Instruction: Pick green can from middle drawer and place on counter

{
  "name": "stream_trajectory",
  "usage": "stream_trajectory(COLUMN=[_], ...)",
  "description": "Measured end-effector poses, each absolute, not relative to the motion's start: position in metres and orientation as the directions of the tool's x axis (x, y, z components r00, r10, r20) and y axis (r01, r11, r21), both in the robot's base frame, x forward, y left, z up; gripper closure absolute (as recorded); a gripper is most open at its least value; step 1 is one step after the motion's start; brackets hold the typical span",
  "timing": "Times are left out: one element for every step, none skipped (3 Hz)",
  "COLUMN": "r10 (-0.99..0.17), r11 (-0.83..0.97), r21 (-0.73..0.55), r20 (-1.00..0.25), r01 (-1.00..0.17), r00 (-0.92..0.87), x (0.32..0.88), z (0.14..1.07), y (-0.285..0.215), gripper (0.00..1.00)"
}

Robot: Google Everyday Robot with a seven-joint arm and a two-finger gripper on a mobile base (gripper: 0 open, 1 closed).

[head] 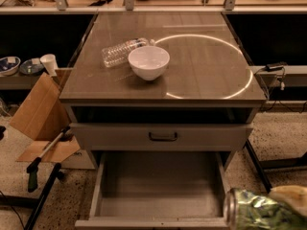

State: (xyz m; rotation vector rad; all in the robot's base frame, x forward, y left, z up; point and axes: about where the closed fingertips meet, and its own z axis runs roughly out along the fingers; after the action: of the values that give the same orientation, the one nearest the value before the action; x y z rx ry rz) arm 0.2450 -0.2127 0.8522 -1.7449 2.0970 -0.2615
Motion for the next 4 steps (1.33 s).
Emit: stream_trajectory(r10=[-0.978,-0.978,-0.978,-0.978], r11=[0.178,0.177,0.177,0.177], r21=[-0.432,-0.433,-0.433,-0.433], r20=[-0.177,-0.177,-0.177,-0.177], r01=[-0.884,-0.884,-0.884,-0.884], r00=[-0.11,-0.11,-0.11,-0.11], x=[0.2343,0.2346,0.2346,0.2346], z=[0.9209,0.9215,0.9215,0.9215], y=[-0.212,-0.2118,-0.2118,-0.2118], gripper=[1.0,1.0,1.0,1.0])
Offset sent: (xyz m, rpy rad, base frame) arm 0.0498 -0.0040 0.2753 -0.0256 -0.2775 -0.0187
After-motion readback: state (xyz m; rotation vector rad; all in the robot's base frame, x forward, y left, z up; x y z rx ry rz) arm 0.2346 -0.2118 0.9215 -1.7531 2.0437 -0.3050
